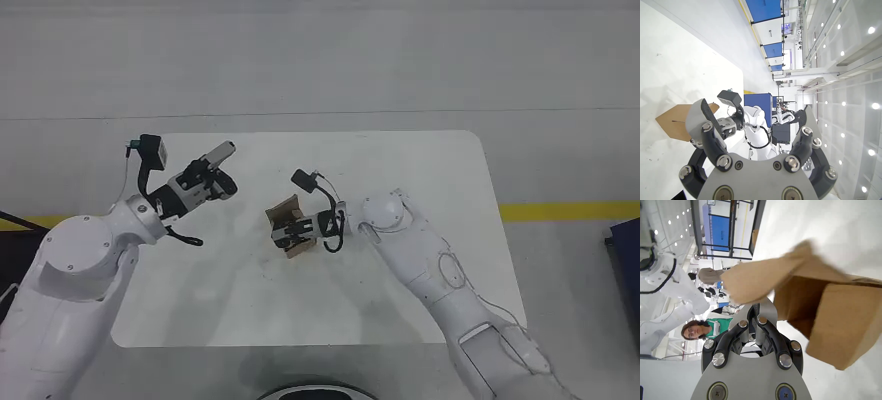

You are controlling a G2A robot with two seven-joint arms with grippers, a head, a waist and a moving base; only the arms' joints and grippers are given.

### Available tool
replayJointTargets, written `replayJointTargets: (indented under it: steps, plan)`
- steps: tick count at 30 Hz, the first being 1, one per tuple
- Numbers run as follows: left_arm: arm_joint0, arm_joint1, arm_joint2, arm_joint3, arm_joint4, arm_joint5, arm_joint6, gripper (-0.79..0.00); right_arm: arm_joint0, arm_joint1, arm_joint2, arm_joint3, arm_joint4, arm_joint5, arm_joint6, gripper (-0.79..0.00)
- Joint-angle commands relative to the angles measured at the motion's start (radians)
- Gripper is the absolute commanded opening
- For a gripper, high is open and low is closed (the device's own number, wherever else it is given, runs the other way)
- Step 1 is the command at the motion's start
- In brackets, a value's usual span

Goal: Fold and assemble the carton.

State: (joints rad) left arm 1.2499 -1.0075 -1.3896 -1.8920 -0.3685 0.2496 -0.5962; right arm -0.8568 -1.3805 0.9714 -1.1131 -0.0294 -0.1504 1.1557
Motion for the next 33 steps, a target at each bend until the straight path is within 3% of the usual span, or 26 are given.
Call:
replayJointTargets:
  steps: [1, 11, 18, 24, 28, 33]
  plan:
    - [0.003, 0.000, -0.005, 0.000, -0.002, -0.002, -0.002, 0.000, 0.012, -0.002, -0.006, 0.026, 0.025, 0.002, 0.020, -0.785]
    - [0.002, -0.001, 0.000, -0.007, 0.010, 0.005, -0.007, 0.000, 0.066, -0.014, -0.057, 0.111, 0.020, 0.046, 0.026, -0.785]
    - [-0.019, -0.007, 0.059, 0.007, 0.031, 0.018, -0.030, 0.000, 0.065, -0.013, -0.051, 0.112, 0.027, 0.046, -0.033, -0.785]
    - [-0.075, -0.026, 0.142, 0.095, -0.038, 0.144, 0.012, 0.000, 0.069, -0.013, -0.053, 0.143, 0.045, 0.053, -0.041, -0.785]
    - [-0.121, -0.036, 0.194, 0.144, 0.006, 0.170, 0.067, 0.000, 0.064, -0.012, -0.053, 0.144, 0.049, 0.042, -0.046, -0.785]
    - [-0.167, -0.048, 0.249, 0.192, 0.022, 0.187, 0.053, 0.000, 0.049, -0.004, -0.046, 0.119, 0.040, 0.040, -0.053, -0.785]
